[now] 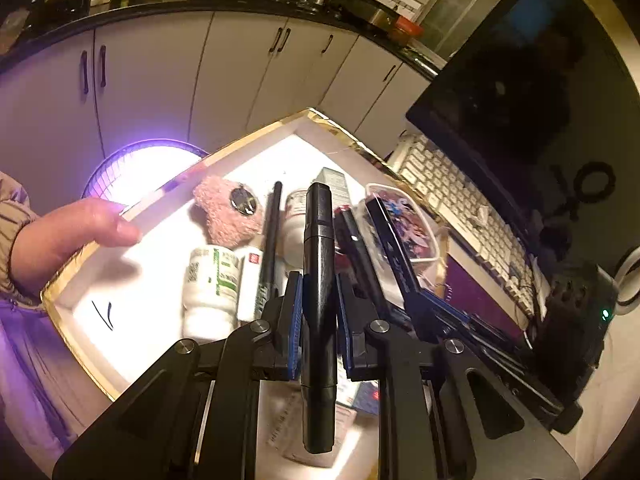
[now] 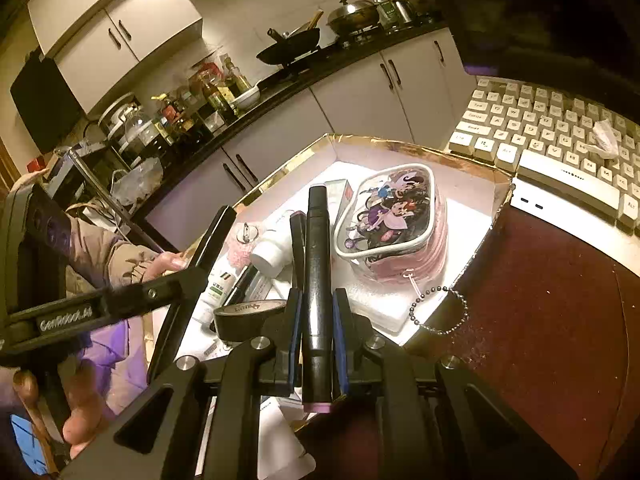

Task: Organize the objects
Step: 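Carry both black markers into the tray with the left and right tools, then open both tools to release the black markers in the tray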

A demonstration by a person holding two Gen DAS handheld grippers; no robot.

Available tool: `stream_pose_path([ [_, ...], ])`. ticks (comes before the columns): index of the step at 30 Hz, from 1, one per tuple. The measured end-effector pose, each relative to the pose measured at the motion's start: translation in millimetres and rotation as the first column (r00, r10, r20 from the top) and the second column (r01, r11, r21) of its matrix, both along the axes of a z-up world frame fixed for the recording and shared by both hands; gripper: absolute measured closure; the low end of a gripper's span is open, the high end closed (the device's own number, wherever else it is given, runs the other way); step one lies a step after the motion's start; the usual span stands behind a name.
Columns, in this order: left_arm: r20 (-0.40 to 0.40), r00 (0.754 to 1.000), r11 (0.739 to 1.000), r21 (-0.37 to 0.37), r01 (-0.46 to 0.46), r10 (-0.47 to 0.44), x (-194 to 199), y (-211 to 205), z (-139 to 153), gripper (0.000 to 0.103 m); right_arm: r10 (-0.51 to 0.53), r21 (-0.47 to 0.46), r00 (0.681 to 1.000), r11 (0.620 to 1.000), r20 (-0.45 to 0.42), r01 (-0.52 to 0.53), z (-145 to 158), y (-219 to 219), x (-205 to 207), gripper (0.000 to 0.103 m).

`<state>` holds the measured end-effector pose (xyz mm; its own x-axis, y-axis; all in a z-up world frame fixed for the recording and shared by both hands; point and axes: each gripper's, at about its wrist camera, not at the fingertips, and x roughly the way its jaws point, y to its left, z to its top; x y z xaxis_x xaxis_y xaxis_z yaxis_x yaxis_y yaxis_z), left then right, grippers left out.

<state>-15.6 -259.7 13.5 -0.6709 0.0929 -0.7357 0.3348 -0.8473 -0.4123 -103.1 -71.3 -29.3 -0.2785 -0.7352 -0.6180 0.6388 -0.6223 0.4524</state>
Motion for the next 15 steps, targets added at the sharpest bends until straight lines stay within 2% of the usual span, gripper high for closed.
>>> stream_pose_path([
  [9, 0.068, 0.998, 1.000, -0.022, -0.001, 0.002, -21.2, -5.4, -14.0, 0.088, -0.003, 0.028, 1.000, 1.000, -0.031, 0.004, -7.2, -6.6, 0.3, 0.090],
  [15, 0.080, 0.997, 0.997, -0.081, -0.007, 0.013, -22.2, -0.3, -15.6, 0.087, 0.001, 0.024, 1.000, 1.000, -0.023, 0.000, -10.8, -10.3, -0.9, 0.088],
])
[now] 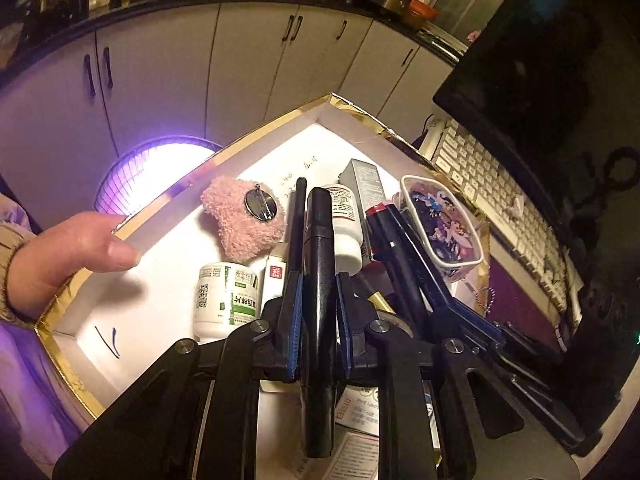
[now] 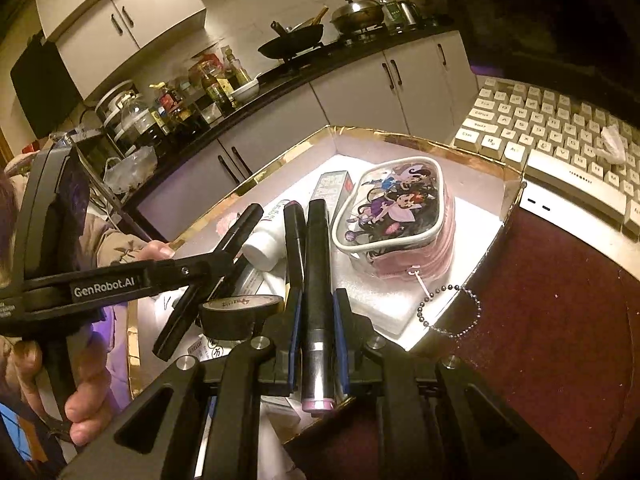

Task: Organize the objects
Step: 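Open both tools to release the black markers in the tray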

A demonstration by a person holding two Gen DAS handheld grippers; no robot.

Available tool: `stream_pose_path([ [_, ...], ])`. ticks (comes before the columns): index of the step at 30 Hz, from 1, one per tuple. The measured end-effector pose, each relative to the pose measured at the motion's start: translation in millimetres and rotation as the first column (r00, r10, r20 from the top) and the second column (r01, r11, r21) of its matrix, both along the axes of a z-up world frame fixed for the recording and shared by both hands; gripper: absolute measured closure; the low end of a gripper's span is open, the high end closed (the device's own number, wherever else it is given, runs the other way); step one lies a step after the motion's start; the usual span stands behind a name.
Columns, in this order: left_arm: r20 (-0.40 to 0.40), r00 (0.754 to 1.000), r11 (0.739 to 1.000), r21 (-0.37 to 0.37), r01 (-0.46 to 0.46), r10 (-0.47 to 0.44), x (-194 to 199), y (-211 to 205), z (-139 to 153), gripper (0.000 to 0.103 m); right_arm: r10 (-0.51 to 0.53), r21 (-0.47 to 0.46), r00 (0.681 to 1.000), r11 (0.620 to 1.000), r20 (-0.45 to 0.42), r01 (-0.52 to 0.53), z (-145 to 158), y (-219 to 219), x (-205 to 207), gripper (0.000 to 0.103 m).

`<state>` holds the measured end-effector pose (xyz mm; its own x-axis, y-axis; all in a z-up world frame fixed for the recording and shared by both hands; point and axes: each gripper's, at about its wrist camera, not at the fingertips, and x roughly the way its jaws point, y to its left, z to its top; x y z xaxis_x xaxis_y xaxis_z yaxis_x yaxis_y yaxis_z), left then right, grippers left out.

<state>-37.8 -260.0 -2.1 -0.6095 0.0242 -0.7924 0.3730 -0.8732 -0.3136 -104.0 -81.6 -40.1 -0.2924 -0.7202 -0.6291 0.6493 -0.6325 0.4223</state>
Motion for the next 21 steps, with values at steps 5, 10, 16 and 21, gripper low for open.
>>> stream_pose_path([
  [5, -0.029, 0.996, 0.981, -0.172, -0.085, 0.082, 12.2, 11.0, 12.4, 0.045, 0.002, -0.014, 1.000, 1.000, 0.019, -0.002, -0.8, 1.3, -2.1, 0.088],
  [10, -0.042, 0.990, 0.882, -0.450, -0.138, 0.134, 28.0, 37.9, 25.7, 0.043, -0.001, -0.046, 1.000, 0.999, 0.001, 0.001, 4.6, 5.1, 3.6, 0.051],
  [16, 0.007, 0.993, 0.886, -0.452, -0.101, 0.117, 41.9, 50.2, 22.7, 0.042, 0.005, -0.021, 1.000, 1.000, -0.012, -0.006, 11.6, 10.7, 20.6, 0.048],
  [21, 0.025, 0.996, 0.904, -0.421, -0.070, 0.089, 45.6, 58.0, 19.3, 0.042, -0.006, -0.030, 1.000, 1.000, -0.025, 0.005, 16.2, 22.7, 38.4, 0.048],
])
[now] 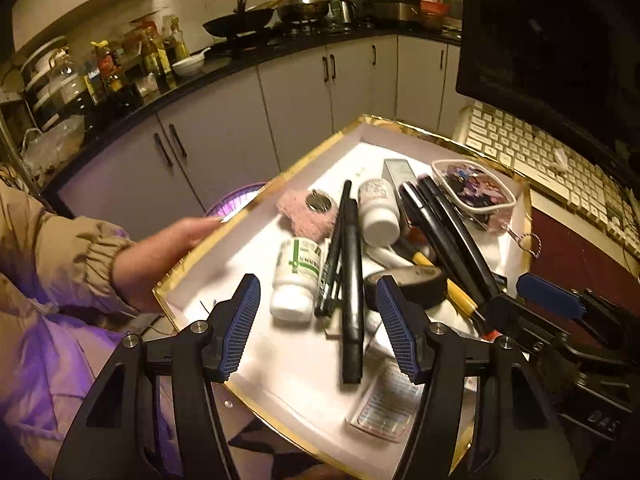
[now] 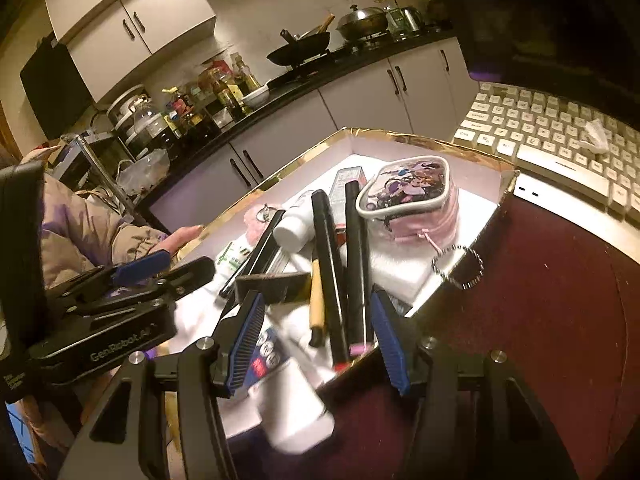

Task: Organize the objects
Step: 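Open both tools to release the black markers in the tray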

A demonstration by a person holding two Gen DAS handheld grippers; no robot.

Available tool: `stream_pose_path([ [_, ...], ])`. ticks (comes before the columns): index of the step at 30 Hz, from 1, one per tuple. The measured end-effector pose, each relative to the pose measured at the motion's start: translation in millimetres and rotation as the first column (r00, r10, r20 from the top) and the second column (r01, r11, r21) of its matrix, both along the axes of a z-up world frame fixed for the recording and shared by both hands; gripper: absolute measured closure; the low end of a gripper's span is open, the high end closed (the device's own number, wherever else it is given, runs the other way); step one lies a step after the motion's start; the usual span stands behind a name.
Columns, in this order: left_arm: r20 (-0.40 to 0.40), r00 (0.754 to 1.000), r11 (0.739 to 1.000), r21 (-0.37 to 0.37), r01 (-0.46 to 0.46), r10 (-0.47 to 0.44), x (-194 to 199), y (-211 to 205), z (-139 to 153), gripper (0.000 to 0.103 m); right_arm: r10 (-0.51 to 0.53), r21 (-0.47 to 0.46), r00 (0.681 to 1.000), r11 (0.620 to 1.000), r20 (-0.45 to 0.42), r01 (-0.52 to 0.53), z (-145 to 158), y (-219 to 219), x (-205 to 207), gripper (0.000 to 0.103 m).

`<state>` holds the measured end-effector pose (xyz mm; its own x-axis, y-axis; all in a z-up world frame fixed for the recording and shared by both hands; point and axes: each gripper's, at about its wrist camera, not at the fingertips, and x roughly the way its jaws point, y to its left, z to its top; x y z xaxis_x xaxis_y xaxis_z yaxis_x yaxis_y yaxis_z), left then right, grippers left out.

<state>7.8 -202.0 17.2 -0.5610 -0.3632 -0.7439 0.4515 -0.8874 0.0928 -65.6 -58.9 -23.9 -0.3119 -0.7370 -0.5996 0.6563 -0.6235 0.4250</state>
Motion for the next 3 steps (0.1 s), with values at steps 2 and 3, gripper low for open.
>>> stream_pose_path([
  [2, -0.010, 1.000, 1.000, -0.001, 0.002, -0.002, 3.1, 3.4, 2.2, 0.042, -0.007, 0.002, 1.000, 1.000, 0.002, 0.007, 2.8, 3.8, 4.7, 0.048],
  [3, -0.005, 1.000, 1.000, -0.009, 0.002, -0.002, 4.6, 6.1, 3.1, 0.042, -0.012, 0.002, 1.000, 1.000, 0.002, 0.012, 3.9, 6.0, 6.8, 0.048],
])
